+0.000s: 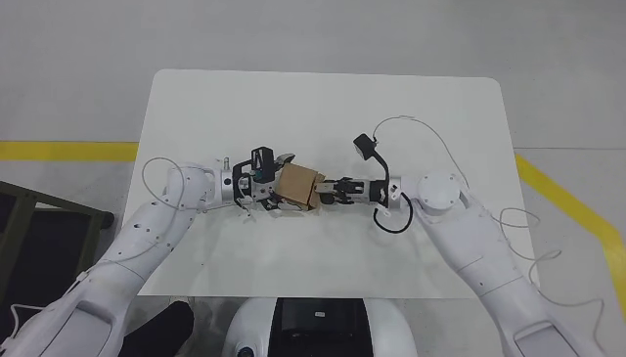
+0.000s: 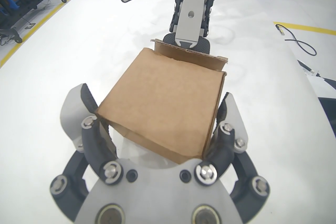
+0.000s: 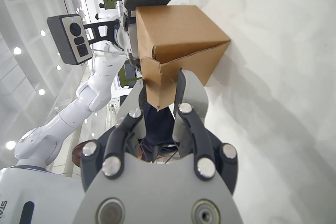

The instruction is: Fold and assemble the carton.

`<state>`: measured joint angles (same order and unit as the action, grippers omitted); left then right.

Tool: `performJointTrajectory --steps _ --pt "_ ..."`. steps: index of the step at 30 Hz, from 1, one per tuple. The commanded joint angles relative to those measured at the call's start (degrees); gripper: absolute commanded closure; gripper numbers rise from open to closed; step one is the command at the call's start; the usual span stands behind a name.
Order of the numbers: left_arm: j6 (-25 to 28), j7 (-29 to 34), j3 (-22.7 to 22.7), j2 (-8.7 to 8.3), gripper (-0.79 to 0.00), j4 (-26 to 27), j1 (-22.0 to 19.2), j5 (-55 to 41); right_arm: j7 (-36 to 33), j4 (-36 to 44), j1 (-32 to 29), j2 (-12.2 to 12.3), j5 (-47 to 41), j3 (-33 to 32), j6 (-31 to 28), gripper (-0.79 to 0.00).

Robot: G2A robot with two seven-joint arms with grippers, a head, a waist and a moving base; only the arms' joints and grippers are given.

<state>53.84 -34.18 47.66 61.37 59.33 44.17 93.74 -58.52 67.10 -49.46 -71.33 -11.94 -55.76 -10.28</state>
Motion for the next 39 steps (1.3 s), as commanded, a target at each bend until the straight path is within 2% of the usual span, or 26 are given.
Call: performJointTrajectory --steps 1,39 --pt "0.02 0.05 0.03 -0.01 -0.785 0.05 0.03 -0.03 -0.01 0.15 -0.17 0.06 0.07 -0.1 0.03 -0.215" --pt "0.04 -0.41 0.32 -0.32 -0.785 1.01 0.33 0.61 4.87 3.8 0.57 -0.16 6.34 1.48 6.03 -0.222"
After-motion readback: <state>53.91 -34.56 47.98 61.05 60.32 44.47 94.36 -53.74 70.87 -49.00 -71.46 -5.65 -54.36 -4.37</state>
